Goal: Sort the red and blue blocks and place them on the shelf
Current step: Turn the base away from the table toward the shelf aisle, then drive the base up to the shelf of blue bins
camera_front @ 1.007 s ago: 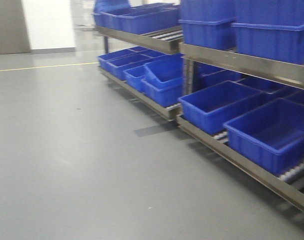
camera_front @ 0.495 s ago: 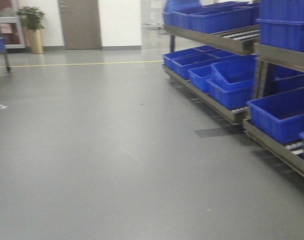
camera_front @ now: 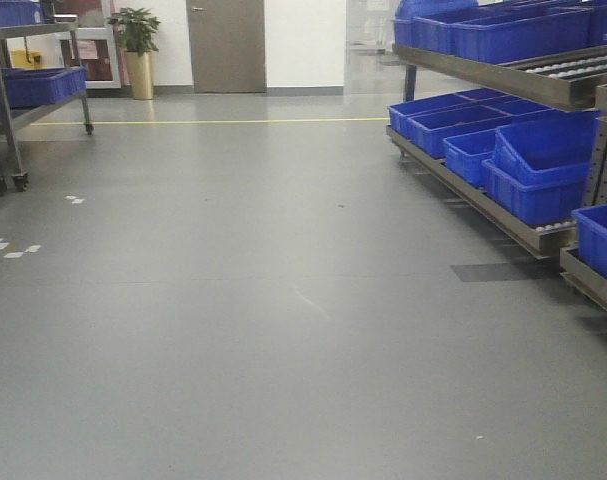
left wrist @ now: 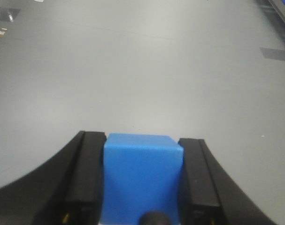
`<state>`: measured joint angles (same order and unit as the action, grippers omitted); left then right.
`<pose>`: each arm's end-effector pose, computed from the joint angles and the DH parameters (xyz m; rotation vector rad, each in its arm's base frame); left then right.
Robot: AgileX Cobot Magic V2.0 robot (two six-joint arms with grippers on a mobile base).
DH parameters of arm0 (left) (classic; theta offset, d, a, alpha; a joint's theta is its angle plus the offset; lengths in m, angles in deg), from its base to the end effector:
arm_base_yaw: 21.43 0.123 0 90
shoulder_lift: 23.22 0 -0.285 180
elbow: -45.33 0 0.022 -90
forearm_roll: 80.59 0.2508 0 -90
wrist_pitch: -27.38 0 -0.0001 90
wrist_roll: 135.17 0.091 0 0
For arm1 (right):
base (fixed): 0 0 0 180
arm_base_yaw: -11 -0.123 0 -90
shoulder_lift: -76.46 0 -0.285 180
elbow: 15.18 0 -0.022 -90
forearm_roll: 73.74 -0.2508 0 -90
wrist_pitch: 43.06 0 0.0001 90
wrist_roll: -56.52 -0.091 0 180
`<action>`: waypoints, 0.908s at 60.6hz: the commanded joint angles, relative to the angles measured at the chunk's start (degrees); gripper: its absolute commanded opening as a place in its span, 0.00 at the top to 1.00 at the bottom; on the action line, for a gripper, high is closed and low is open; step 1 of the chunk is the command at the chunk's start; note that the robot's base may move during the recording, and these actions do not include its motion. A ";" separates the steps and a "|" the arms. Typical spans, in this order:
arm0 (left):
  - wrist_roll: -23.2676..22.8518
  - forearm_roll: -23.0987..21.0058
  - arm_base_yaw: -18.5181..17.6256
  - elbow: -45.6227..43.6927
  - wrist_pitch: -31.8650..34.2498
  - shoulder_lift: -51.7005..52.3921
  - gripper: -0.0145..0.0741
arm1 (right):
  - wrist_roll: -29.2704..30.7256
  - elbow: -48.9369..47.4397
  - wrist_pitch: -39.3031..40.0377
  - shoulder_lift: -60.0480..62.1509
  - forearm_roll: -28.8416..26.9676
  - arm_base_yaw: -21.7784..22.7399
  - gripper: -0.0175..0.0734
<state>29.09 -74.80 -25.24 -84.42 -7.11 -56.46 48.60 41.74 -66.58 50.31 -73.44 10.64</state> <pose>0.0888 -0.0007 0.2870 -0.1637 2.0509 -0.1011 0.0777 0.0003 0.2746 0.1197 1.8576 0.0949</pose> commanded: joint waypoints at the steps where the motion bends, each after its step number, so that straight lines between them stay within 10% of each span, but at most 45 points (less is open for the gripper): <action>1: -0.06 0.12 0.12 -1.63 4.88 -0.30 0.69 | 0.37 -1.62 5.04 -0.27 0.75 0.36 0.75; 55: -0.06 0.12 0.12 -1.63 4.88 -0.30 0.69 | 0.37 -1.62 4.85 -0.27 0.75 0.36 0.75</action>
<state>29.09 -74.80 -25.24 -84.42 -7.11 -56.46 48.60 41.74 -66.58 50.31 -73.44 10.64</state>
